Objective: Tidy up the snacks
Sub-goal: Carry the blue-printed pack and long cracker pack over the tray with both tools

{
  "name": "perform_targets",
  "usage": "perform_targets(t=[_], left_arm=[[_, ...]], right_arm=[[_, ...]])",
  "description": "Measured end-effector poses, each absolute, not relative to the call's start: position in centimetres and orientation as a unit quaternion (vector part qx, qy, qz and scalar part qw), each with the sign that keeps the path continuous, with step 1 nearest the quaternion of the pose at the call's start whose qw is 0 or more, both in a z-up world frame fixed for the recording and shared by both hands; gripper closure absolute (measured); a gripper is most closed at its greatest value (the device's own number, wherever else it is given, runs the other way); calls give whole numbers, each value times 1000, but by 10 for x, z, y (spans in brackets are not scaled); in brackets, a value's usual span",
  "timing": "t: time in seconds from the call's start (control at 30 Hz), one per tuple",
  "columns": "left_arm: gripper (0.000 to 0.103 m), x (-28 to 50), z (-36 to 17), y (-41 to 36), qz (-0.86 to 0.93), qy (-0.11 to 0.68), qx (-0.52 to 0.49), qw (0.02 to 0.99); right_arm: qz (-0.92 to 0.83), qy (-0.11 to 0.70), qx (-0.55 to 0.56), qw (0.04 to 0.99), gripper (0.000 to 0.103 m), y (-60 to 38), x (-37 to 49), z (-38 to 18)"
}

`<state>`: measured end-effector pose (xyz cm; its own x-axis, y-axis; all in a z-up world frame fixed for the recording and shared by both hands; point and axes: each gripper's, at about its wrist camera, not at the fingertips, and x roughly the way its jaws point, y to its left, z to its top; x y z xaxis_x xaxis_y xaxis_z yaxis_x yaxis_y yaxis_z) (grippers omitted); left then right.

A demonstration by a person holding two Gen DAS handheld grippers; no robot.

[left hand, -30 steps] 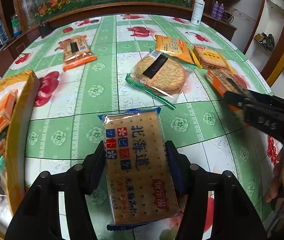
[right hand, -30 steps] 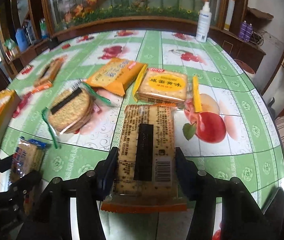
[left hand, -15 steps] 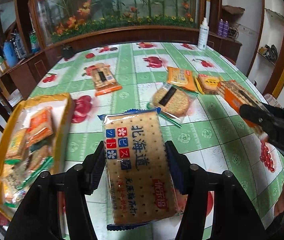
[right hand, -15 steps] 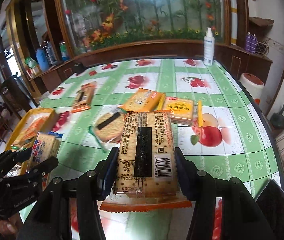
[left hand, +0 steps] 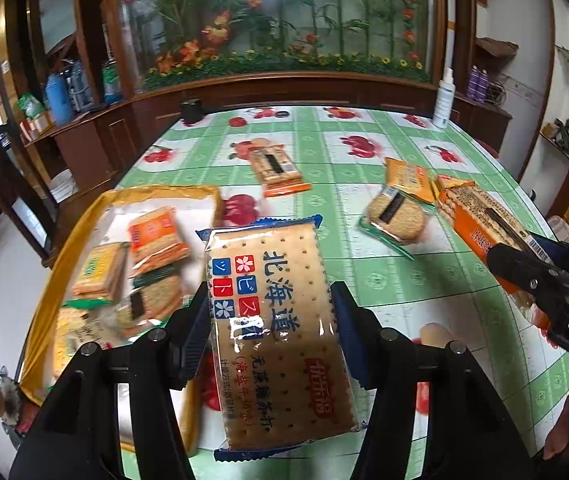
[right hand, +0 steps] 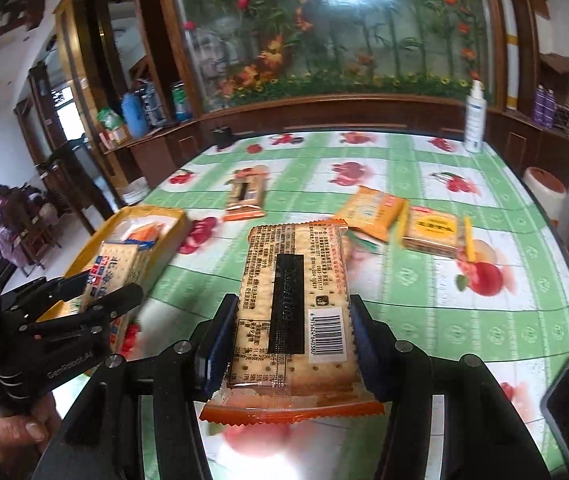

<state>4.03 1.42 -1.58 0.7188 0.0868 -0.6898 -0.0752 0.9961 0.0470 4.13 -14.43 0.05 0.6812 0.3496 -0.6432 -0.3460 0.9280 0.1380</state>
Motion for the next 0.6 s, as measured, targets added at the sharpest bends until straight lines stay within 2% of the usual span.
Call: perform_targets(t=[0.6], left_arm=[[46,19,-20,100,124,361,-39,924]], right_arm=[[262,349,-41,899,48,-61,33,0]])
